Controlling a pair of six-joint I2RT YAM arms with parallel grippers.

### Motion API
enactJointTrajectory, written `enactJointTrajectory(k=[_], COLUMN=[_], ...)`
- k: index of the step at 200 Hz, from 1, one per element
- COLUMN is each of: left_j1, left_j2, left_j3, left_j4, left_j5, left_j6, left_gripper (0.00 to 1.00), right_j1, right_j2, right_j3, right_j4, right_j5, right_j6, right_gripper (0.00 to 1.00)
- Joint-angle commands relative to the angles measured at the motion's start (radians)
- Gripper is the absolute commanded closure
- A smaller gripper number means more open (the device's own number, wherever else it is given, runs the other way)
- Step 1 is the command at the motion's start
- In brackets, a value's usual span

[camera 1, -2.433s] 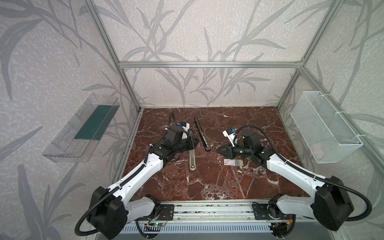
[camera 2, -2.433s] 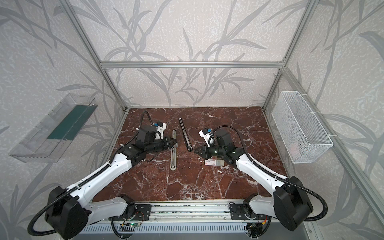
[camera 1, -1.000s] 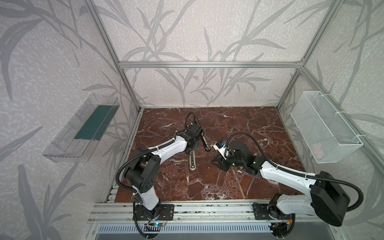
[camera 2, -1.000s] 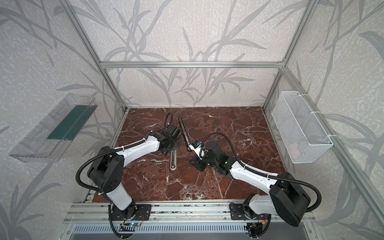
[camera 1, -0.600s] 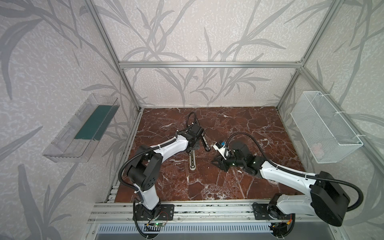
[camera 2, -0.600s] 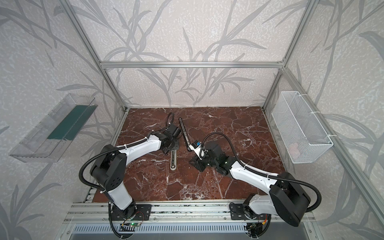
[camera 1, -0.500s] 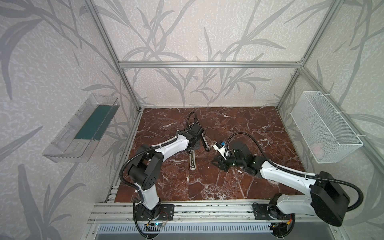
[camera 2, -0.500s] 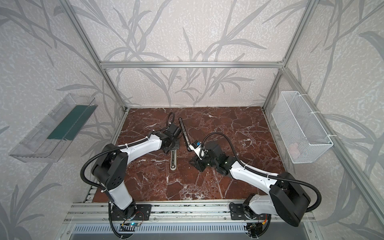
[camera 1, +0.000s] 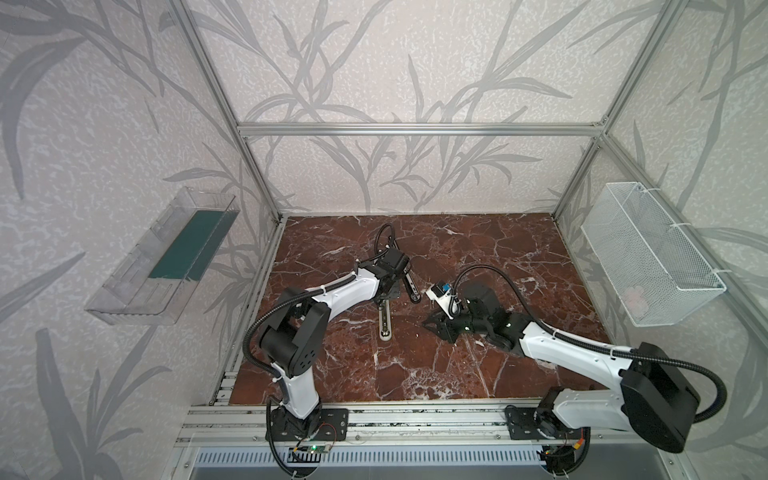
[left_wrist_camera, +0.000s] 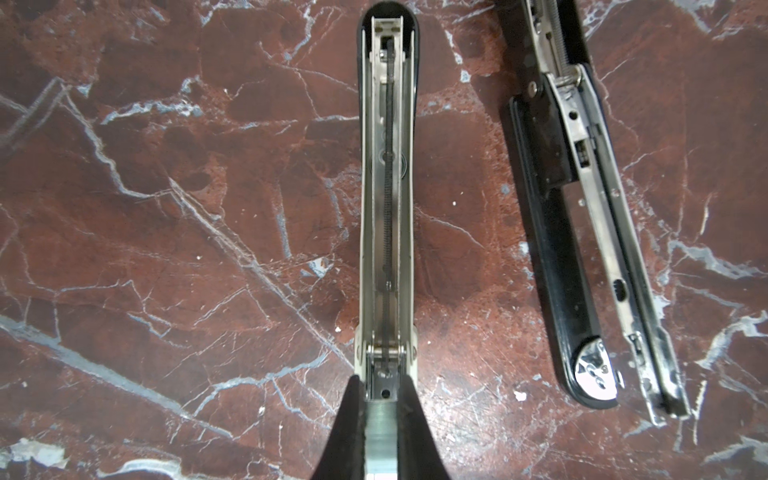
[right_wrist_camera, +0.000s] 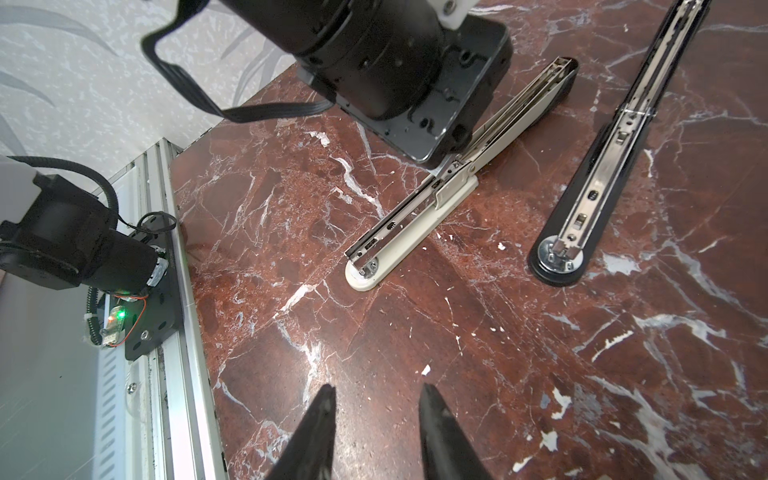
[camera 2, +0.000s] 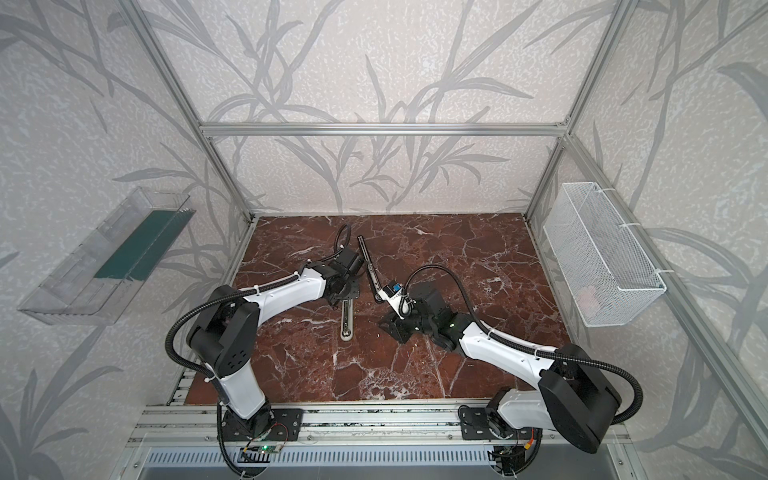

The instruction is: Load the staples into the stapler

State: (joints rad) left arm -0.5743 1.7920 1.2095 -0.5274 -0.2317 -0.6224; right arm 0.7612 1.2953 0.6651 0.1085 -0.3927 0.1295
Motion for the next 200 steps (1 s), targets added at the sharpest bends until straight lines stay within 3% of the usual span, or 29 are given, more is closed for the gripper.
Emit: enactJointTrajectory(k=[1,111,200], left_j1=[-0.006,-0.010,-0.016], left_j2=[0.016,0.056,0.008], left_j3=[0.019,0.009,-0.057], left_j4=[-0.004,0.023,0.048], left_j5=[-0.033,-0.027,-0.022], left_j6=[0.009,0.009,-0.002], left_gripper=[0.95,0.95,0.94], right_j1=[0.009,0.008,0.008], right_j2=[-0.020,-0.030,-0.028], right_j3=[-0.004,0.001,0.011], right_j4=[0.010,-0.009,-0.016], right_j5=[0.004,0.012,0.020], right_j6=[-0.006,-0.011,-0.012], right_gripper=[0.65,0.65,0.65])
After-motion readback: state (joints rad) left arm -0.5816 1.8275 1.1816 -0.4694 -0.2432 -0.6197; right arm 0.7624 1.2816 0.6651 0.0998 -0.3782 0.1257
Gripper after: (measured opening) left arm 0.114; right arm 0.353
